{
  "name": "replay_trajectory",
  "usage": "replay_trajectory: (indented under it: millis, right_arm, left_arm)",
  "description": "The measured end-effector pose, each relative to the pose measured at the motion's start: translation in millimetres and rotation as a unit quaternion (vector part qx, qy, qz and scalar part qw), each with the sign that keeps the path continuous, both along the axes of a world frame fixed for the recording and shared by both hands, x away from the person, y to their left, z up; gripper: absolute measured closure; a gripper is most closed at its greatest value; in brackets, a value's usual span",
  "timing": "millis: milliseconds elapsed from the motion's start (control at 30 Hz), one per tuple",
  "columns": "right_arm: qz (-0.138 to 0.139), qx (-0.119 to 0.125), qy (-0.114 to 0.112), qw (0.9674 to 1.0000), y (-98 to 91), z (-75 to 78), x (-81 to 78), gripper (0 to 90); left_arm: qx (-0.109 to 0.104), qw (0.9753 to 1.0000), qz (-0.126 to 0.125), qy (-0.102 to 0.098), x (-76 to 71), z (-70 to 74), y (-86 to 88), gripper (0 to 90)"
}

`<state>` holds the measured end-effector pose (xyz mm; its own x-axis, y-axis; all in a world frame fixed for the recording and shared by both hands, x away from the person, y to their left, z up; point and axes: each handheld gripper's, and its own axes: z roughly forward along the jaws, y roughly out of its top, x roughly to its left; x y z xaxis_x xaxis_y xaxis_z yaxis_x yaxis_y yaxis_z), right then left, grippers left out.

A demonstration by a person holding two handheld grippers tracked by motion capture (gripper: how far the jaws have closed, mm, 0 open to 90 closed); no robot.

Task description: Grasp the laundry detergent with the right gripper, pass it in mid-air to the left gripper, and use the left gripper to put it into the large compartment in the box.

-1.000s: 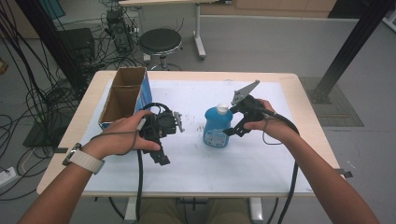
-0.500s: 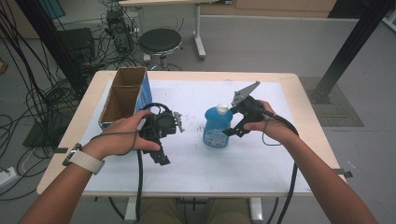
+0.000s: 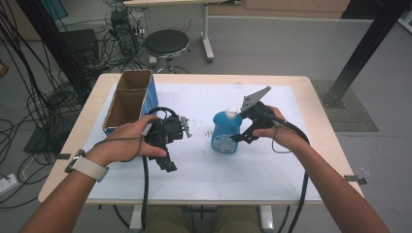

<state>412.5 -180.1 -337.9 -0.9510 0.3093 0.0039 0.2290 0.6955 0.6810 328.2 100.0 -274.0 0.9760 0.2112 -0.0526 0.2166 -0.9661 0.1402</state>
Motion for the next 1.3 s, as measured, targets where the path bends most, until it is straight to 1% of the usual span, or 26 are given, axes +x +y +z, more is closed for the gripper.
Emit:
replay_trajectory:
  millis: [100,267,367,533,600,900,1000,1300]
  right_arm:
    - [0.001,0.008,0.000,1.0000,0.7,-1.5,-0.7,9.8]
    - [0.003,0.011,-0.001,0.9999,1.5,-3.3,-0.9,10.1]
    - [0.001,0.021,-0.004,0.9998,1.1,-4.4,-0.9,11.1]
    - [0.001,0.025,-0.004,0.9997,0.6,-7.0,-1.4,11.9]
    - [0.000,0.031,-0.006,0.9995,0.1,-8.0,-1.3,12.5]
    - [-0.002,0.040,-0.007,0.9992,0.3,-11.2,-1.5,12.8]
    - [-0.004,0.046,-0.011,0.9989,0.7,-12.1,-1.7,13.0]
    - [-0.007,0.053,-0.010,0.9985,-0.1,-15.9,-1.9,13.7]
  left_arm:
    - [0.001,1.0000,0.000,0.001,0.1,0.0,-0.2,8.8]
    - [0.001,1.0000,-0.001,0.001,0.1,-0.1,-0.4,8.8]
    - [0.000,1.0000,0.000,0.001,0.1,-0.2,-0.3,8.8]
    - [0.000,1.0000,0.000,0.001,0.2,-0.3,0.2,8.8]
    - [0.001,1.0000,-0.001,0.002,0.3,-0.5,0.3,8.8]
    - [0.000,1.0000,-0.001,0.002,0.2,-0.9,0.0,9.0]
    - [0.000,1.0000,-0.001,0.002,0.4,-0.9,0.2,9.0]
    - [-0.001,1.0000,0.000,0.002,0.7,-1.4,0.2,9.0]
